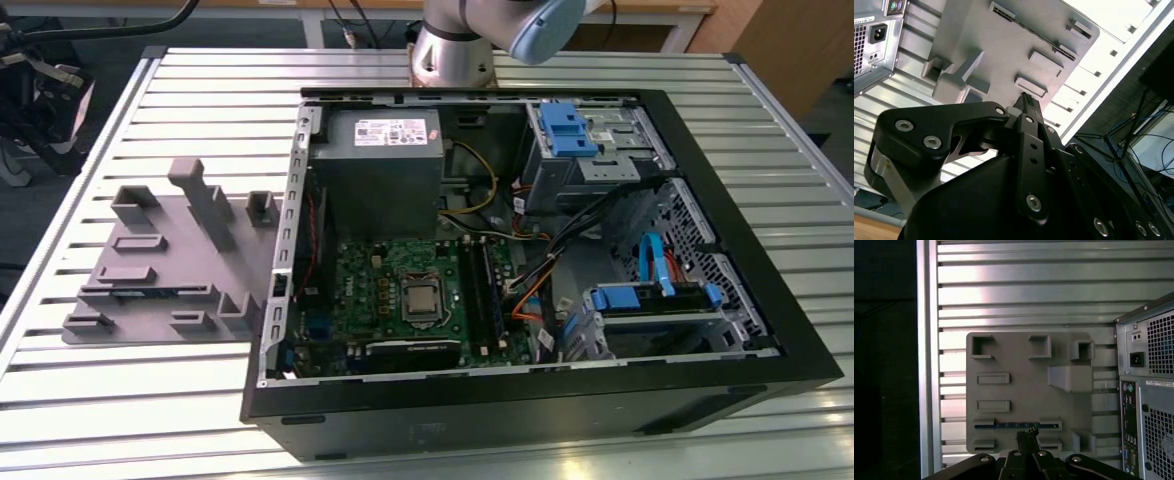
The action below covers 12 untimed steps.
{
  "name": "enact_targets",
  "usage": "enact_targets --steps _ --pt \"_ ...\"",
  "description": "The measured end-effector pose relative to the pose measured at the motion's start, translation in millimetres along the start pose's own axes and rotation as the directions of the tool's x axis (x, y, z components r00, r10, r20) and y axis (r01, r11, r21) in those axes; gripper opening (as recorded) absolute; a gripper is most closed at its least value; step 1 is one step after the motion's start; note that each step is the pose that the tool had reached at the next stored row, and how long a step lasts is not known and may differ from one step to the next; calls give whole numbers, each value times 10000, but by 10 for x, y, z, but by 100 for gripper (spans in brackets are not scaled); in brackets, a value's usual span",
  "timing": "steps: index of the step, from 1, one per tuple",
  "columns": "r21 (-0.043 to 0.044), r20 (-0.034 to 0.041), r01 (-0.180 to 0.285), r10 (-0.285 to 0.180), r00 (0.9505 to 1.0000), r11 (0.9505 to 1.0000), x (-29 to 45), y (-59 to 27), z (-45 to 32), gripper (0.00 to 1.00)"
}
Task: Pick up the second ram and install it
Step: 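Pick up the second ram and move it above second insertion slot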
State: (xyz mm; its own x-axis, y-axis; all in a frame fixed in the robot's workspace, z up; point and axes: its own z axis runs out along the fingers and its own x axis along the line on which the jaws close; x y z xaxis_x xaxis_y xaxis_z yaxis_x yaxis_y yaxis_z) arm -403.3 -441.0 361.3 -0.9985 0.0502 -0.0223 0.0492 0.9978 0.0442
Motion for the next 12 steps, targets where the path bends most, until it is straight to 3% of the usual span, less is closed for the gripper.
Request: enact_targets --steps 12 --pt "-8 -15 348 -348 9994 9994 0 0 0 11"
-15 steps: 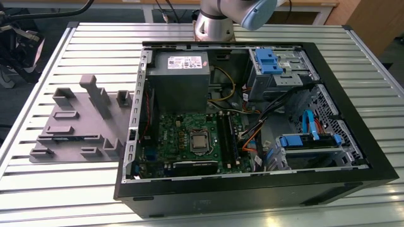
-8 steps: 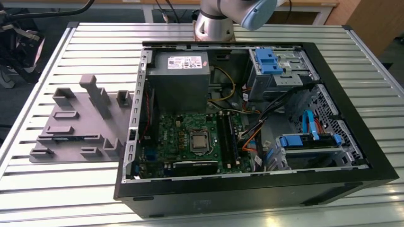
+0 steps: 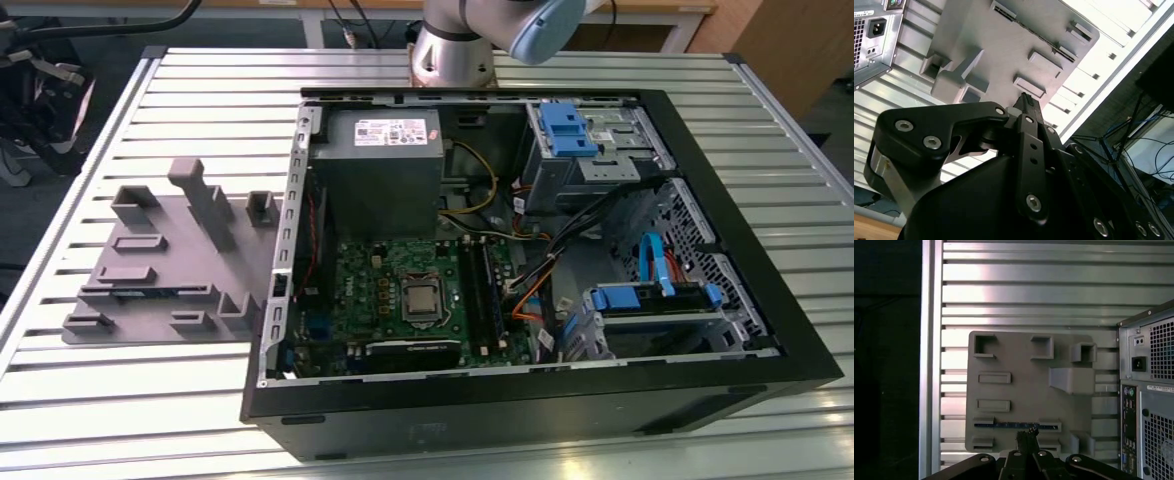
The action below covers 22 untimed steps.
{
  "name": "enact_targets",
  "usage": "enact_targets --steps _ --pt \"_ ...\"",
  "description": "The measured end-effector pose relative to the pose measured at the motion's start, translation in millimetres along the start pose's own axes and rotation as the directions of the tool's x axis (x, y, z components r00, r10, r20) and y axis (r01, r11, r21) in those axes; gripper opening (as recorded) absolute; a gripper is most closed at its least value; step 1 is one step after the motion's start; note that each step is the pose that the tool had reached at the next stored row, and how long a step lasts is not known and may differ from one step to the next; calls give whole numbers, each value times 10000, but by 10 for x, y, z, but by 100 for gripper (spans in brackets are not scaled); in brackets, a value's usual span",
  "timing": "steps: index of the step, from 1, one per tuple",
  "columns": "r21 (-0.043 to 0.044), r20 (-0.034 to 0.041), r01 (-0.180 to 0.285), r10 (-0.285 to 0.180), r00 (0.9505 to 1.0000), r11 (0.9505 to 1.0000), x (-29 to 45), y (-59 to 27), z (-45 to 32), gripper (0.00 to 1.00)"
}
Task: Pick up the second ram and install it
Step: 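Pick up the second ram and move it above second insertion slot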
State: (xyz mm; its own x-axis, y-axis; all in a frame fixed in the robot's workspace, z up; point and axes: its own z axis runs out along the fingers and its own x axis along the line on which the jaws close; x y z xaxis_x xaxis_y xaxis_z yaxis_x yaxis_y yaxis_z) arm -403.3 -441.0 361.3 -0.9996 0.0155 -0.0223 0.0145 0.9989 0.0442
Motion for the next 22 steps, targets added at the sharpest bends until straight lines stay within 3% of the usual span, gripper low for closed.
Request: enact_targets --steps 22 --pt "-9 -18 408 -408 9992 9992 0 0 0 11"
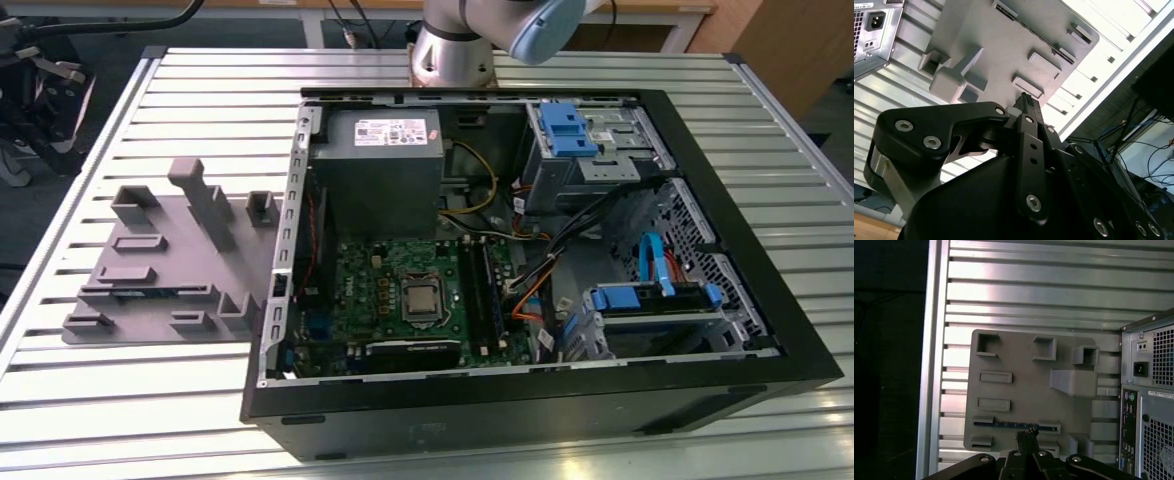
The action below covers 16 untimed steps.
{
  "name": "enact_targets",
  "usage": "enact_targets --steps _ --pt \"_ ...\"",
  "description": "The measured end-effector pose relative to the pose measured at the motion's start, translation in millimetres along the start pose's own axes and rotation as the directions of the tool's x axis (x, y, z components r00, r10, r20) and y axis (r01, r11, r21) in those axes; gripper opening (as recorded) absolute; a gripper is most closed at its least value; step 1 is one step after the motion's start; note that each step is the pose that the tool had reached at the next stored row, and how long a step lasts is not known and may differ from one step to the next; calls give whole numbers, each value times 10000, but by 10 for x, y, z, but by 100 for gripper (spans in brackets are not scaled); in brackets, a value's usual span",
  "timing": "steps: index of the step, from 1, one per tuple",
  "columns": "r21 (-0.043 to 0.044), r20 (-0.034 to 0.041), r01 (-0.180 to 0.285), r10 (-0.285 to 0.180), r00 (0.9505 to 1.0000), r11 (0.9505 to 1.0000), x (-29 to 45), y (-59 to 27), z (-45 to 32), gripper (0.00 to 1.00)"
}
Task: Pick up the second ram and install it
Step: 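Pick up the second ram and move it above second insertion slot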
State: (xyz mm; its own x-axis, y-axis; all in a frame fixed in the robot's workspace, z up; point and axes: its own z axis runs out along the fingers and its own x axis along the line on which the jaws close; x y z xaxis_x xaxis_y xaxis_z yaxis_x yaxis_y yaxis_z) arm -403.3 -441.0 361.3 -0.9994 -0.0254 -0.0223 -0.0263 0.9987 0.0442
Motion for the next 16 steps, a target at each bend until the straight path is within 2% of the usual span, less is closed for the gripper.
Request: enact_targets --steps 6,16 --pt "-3 -6 131 -131 9999 9999 0 0 0 11" --pt "-14 -27 596 -596 9982 9982 0 0 0 11"
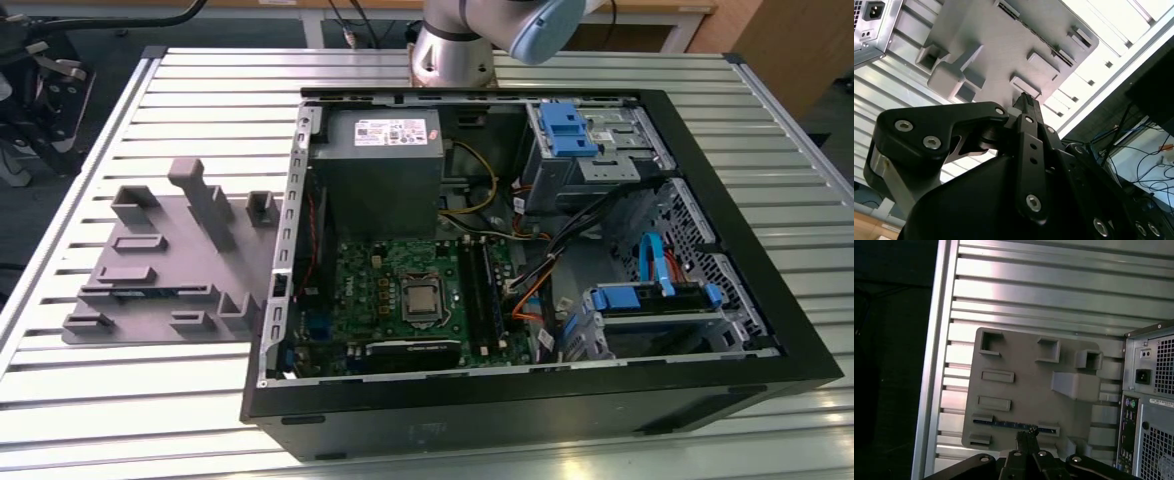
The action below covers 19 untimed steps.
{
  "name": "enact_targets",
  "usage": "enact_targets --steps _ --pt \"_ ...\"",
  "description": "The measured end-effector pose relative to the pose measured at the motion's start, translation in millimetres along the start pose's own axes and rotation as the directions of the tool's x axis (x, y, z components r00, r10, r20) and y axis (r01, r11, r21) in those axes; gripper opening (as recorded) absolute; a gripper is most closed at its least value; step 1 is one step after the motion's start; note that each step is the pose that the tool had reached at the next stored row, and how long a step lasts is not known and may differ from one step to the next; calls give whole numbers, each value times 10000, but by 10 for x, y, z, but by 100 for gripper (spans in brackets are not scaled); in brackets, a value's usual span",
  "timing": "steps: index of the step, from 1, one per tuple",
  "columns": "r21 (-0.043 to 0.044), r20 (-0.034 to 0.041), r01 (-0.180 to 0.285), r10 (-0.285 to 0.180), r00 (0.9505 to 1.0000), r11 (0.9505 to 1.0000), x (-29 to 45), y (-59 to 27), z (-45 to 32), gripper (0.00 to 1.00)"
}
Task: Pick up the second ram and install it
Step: 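Pick up the second ram and move it above second insertion slot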
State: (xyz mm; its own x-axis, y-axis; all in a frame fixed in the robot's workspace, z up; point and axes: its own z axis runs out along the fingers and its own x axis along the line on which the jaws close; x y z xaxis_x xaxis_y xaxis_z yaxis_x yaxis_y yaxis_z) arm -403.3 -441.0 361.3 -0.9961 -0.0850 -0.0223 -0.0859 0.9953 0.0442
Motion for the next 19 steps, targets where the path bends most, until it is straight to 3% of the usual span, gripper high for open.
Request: enact_targets --steps 19 --pt "-18 -32 752 -752 9972 9972 0 0 0 11"
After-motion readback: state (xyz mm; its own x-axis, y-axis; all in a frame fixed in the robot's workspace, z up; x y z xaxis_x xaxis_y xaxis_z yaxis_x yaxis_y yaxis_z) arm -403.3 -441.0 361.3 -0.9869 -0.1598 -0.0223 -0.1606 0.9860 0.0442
